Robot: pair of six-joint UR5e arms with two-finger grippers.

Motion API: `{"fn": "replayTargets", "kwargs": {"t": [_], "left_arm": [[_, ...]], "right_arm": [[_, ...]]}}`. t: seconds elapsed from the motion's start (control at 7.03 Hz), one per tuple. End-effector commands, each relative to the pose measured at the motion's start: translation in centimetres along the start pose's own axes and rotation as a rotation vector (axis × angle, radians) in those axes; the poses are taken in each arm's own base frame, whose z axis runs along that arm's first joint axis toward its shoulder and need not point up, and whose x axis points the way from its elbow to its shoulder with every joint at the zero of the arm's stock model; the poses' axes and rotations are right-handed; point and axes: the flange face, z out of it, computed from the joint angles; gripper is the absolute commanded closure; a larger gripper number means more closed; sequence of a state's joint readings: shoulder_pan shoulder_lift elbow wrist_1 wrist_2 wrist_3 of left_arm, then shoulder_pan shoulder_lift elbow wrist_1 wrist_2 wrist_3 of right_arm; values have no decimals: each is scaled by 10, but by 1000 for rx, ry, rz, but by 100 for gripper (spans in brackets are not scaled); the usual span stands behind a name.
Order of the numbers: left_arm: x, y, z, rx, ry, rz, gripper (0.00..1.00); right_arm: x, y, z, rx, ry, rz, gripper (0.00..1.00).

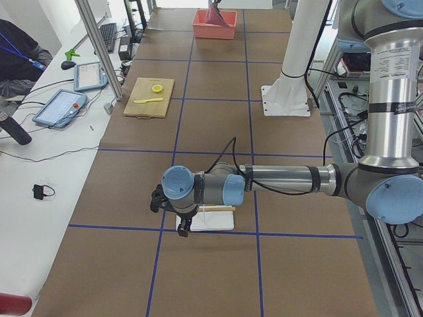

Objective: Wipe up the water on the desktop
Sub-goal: 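Lift the pink cloth with the right gripper and carry it into the pink bin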

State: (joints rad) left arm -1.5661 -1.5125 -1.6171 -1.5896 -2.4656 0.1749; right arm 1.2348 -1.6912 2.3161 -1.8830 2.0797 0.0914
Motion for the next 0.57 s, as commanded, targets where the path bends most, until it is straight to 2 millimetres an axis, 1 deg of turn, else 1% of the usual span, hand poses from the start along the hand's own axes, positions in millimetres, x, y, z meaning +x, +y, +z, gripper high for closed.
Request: {"fn": "replayTargets", "kwargs": {"t": [0.0, 0.14, 0.28, 0.43], "left_arm": [[0, -1, 0, 1, -1, 0, 1], [0, -1, 0, 1, -1, 0, 1], [0, -1, 0, 1, -1, 0, 1], [0, -1, -1, 2, -1, 1, 1]], "right_arm": [[74, 74, 4, -14, -22, -59, 100], [95, 107, 13, -46, -24, -55, 100], [123, 125, 28, -43, -19, -52, 100], [143, 134, 59, -68, -38, -29, 100]]}}
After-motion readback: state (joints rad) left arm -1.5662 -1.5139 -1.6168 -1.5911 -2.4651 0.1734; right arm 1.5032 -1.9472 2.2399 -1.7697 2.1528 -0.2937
